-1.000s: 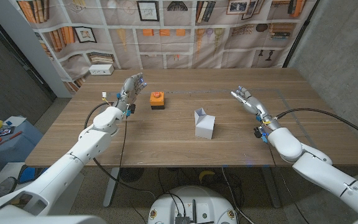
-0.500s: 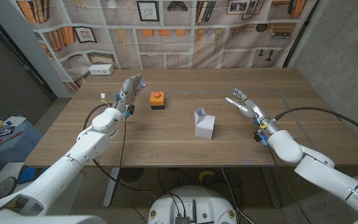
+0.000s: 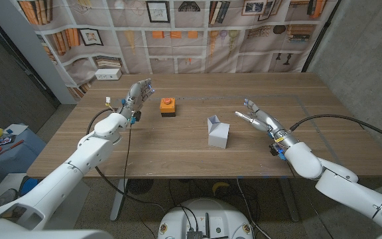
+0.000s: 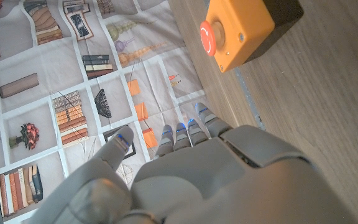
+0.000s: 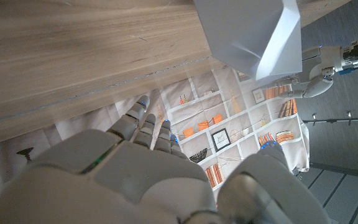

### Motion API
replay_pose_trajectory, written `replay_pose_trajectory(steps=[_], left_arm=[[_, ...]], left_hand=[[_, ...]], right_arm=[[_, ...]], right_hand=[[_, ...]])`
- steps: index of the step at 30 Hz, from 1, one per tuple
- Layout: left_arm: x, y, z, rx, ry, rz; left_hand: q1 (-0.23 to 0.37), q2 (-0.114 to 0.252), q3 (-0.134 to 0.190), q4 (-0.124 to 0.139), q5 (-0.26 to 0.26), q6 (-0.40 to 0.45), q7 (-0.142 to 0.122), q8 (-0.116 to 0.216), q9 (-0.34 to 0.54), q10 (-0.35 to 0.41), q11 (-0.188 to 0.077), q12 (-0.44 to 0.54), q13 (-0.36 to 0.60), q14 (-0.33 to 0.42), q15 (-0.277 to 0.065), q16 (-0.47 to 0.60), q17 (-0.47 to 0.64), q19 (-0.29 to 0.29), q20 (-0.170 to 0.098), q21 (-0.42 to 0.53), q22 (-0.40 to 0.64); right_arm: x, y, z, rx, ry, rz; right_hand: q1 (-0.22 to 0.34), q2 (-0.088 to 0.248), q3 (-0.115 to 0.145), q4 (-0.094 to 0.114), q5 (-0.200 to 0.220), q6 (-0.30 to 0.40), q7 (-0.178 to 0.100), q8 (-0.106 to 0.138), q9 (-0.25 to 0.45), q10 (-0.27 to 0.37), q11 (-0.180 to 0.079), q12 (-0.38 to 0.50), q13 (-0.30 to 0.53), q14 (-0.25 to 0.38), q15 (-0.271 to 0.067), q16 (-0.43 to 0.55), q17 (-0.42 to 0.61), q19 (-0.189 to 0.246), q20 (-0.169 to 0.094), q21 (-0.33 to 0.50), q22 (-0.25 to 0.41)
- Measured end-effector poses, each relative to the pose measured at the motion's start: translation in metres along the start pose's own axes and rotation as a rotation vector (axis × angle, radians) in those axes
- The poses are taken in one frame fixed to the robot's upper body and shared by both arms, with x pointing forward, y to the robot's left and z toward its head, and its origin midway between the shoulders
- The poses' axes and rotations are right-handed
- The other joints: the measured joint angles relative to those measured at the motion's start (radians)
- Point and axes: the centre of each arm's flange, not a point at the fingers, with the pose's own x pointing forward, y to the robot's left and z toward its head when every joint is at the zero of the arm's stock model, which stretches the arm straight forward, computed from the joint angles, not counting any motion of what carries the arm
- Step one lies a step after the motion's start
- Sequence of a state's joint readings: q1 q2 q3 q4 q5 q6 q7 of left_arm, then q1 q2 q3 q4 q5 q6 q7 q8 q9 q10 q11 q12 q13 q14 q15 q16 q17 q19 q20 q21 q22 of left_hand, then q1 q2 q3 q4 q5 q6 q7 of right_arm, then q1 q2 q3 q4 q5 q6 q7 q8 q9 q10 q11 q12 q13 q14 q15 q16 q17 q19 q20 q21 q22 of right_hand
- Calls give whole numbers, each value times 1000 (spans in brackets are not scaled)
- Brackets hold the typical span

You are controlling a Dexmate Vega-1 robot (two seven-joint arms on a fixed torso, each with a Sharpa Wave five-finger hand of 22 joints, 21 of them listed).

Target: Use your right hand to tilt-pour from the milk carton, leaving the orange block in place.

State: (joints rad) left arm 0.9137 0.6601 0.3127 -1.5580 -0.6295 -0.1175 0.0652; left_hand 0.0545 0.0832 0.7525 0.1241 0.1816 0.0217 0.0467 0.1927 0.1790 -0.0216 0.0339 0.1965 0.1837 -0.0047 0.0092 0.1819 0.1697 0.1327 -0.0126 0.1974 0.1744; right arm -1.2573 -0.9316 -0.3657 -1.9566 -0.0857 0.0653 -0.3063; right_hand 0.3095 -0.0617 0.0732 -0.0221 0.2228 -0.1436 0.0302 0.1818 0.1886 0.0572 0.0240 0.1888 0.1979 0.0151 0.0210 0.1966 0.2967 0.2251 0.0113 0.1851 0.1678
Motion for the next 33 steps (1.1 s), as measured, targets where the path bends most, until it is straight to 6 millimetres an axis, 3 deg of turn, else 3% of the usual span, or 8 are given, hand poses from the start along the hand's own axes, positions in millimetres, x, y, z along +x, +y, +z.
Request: replay_pose_trajectory(steps=[5, 10, 11, 27, 33], left_arm=[[2, 4, 1, 11, 1, -15], [2, 1, 4, 13, -14, -34], [8, 13, 0, 24, -1, -13], [14, 16, -1, 28, 2, -32], [14, 17, -1, 27, 3, -39]], left_hand=[[0, 0, 0, 0, 0, 6, -6, 0, 0, 0, 0, 0, 0, 1, 1, 0, 0, 4, 4, 6, 0], [0, 0, 7, -2, 0, 6, -6, 0, 0, 5, -5, 0, 0, 1, 1, 0, 0, 4, 4, 6, 0], [0, 0, 7, -2, 0, 6, -6, 0, 0, 5, -5, 0, 0, 1, 1, 0, 0, 4, 4, 6, 0], [0, 0, 7, -1, 0, 5, -6, 0, 0, 9, -2, 0, 0, 1, 1, 0, 0, 4, 4, 6, 0], [0, 0, 11, 2, 0, 5, -6, 0, 0, 9, -2, 0, 0, 1, 1, 0, 5, 7, 7, 6, 0]], right_arm=[[-2, 4, 5, -39, -16, 27], [-4, 7, 12, -38, -31, 40], [-4, 11, 9, -108, -22, 66], [-8, 18, 19, -221, -7, 180], [-9, 22, 26, -234, -13, 203]], right_hand=[[13, 13, 6, -14, 7, 0, 0, 0, 0, 3, 3, 4, 0, 7, 4, 0, -5, 11, 10, 0, 0], [37, 5, 8, -25, 10, 0, 0, 7, 0, 3, 3, 4, 0, 7, 4, 7, -9, 10, 10, 4, 0], [37, 6, 12, -28, 10, -4, 4, 7, 0, 3, 3, 4, 0, 7, 4, 7, -9, 10, 10, 4, 0], [99, 20, 29, -65, 16, -20, 9, 7, 0, 0, -1, 4, 5, 7, 4, 7, -17, 14, 7, 4, 0], [122, 21, 44, -88, 18, -22, 11, 12, 0, -4, 3, 4, 5, 7, 4, 7, -18, 8, 12, 4, 0]])
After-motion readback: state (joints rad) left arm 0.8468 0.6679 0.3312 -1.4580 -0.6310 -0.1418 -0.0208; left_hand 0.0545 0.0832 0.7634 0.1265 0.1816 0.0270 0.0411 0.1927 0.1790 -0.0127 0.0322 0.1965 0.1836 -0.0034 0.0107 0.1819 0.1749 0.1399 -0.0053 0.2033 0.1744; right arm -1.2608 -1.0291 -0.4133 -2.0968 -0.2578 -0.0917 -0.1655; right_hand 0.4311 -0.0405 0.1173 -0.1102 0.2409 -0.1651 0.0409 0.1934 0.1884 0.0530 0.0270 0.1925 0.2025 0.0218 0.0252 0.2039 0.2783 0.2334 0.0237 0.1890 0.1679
